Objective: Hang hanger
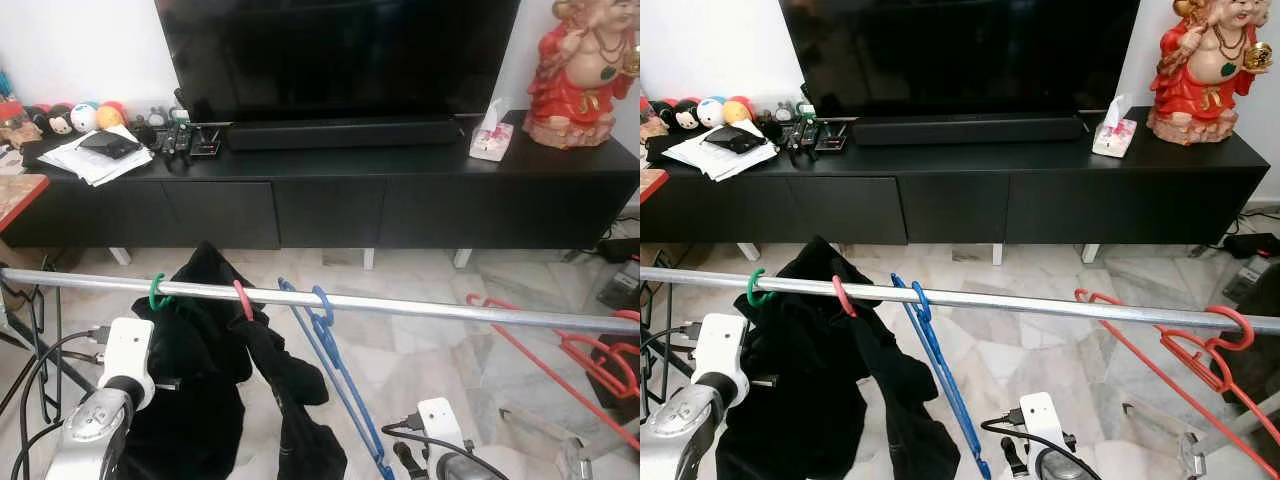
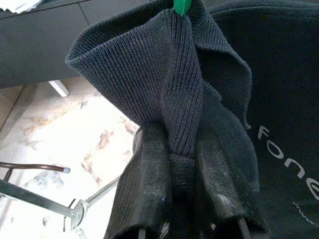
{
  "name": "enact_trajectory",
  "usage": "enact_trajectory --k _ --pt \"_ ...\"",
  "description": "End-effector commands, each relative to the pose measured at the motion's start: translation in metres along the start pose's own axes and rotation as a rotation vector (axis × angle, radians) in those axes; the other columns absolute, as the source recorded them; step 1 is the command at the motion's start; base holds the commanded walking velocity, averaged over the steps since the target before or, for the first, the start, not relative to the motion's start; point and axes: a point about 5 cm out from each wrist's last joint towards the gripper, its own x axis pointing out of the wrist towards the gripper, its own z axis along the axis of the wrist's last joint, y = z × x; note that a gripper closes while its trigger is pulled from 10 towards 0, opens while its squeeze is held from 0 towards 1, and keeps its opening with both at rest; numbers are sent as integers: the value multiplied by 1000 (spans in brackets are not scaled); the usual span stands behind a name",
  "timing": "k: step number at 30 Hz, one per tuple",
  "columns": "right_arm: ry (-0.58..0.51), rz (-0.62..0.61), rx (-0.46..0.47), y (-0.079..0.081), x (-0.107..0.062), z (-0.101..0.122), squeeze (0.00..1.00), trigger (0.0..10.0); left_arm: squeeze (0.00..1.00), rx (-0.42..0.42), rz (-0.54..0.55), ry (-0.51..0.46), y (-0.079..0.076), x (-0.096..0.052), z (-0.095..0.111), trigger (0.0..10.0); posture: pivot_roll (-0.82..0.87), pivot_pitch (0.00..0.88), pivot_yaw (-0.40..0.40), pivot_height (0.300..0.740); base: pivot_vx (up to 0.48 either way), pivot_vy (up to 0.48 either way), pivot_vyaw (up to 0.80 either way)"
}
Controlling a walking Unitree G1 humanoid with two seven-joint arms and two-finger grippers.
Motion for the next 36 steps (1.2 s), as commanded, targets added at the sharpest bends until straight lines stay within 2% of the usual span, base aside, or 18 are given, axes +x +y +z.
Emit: enact_trajectory --k 1,4,5,6,15,20,24,27,36 --pt "5 7 -4 2 0 -1 0 10000 0 17 -12 67 -6 -6 -16 10000 -58 0 59 740 0 0 0" --pt "5 8 -5 2 0 -1 0 10000 0 7 -1 54 -6 -7 -15 10000 -57 0 59 740 0 0 0" --pt "5 8 -4 2 0 -1 0 10000 812 1 4 44 -6 -7 -14 10000 -57 0 59 740 0 0 0" --pt "5 8 -4 2 0 -1 0 10000 1000 -8 8 29 -6 -7 -12 10000 -56 0 59 740 0 0 0" --pt "4 8 -6 2 0 -1 0 10000 1000 -62 28 -87 -2 -12 6 10000 -53 0 57 740 0 0 0" --pt "5 8 -8 2 0 -1 0 10000 1000 -84 34 -121 -2 -16 9 10000 -53 0 56 740 0 0 0" --pt "5 8 -8 1 0 -1 0 10000 1000 -107 5 -152 -6 -24 12 10000 -50 0 53 740 0 0 0" --pt "4 7 -8 1 0 -1 0 10000 1000 -108 -48 -165 -14 -39 12 10000 -50 0 54 740 0 0 0" --pt "3 7 -9 1 0 -1 0 10000 1000 -106 -29 -187 -15 -48 15 10000 -45 0 52 740 0 0 0"
